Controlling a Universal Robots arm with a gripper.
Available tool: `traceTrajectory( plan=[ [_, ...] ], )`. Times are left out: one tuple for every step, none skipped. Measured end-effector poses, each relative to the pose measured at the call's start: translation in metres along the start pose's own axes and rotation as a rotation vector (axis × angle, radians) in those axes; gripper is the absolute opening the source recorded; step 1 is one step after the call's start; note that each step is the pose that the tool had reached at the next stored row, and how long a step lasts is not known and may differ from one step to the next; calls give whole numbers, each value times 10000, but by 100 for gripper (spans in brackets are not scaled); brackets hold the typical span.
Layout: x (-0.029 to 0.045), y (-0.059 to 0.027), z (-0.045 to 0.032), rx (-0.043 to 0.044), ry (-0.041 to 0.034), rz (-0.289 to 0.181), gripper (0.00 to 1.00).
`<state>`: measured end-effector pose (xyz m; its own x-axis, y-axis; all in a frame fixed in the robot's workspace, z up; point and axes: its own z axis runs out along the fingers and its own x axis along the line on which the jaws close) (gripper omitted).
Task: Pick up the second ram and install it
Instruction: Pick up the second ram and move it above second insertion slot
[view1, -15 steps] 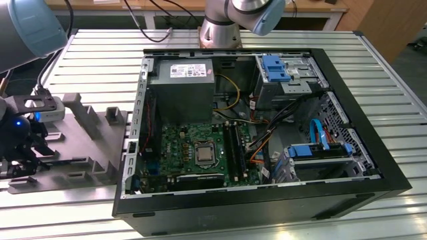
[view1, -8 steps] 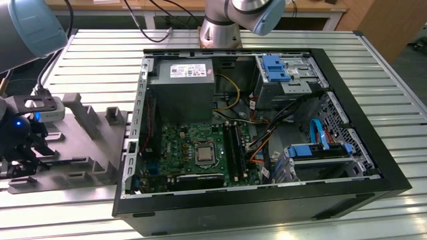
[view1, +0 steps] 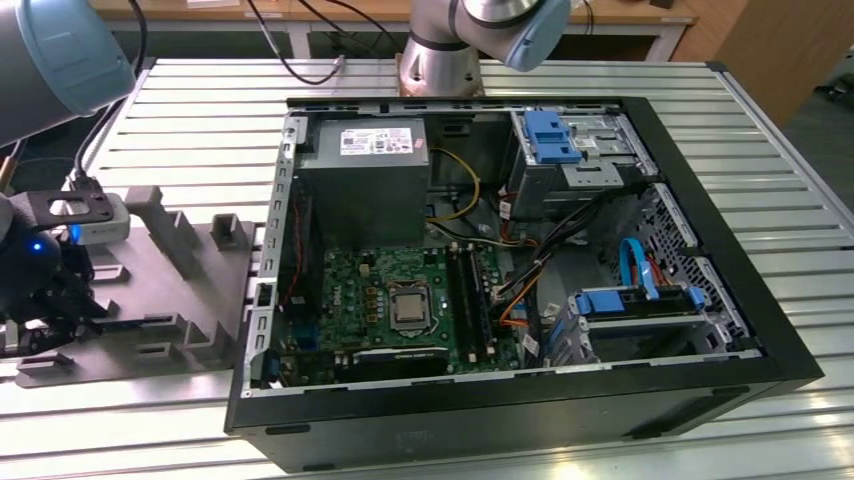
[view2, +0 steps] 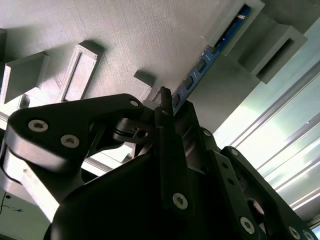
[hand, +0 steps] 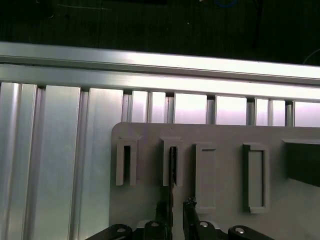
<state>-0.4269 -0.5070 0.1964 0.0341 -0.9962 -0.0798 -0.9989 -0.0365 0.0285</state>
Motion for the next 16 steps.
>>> traceTrajectory(
  plan=[
    [-1, 0, -13, -1, 1, 0, 27],
    [-2, 0, -22, 0, 0, 0, 27],
    [-2, 0, -23, 2, -1, 0, 27],
    [-2, 0, -23, 2, -1, 0, 27],
    [-2, -4, -24, 2, -2, 1, 27],
    [-2, -17, -26, 0, 0, 1, 27],
    [-1, -37, -26, 0, -1, 1, 27],
    [0, -47, -26, -1, -1, 0, 27],
    [0, -49, -25, 0, -1, 1, 27],
    [3, -52, -26, -2, 0, 1, 27],
    [8, -53, -27, -3, 1, 0, 27],
    [11, -54, -27, -3, 0, 0, 27],
    [15, -54, -27, -2, 0, 1, 27],
    [20, -54, -28, -2, 0, 1, 27],
    [23, -54, -28, -3, 1, 1, 27],
    [23, -54, -28, -2, 0, 2, 27]
  ],
)
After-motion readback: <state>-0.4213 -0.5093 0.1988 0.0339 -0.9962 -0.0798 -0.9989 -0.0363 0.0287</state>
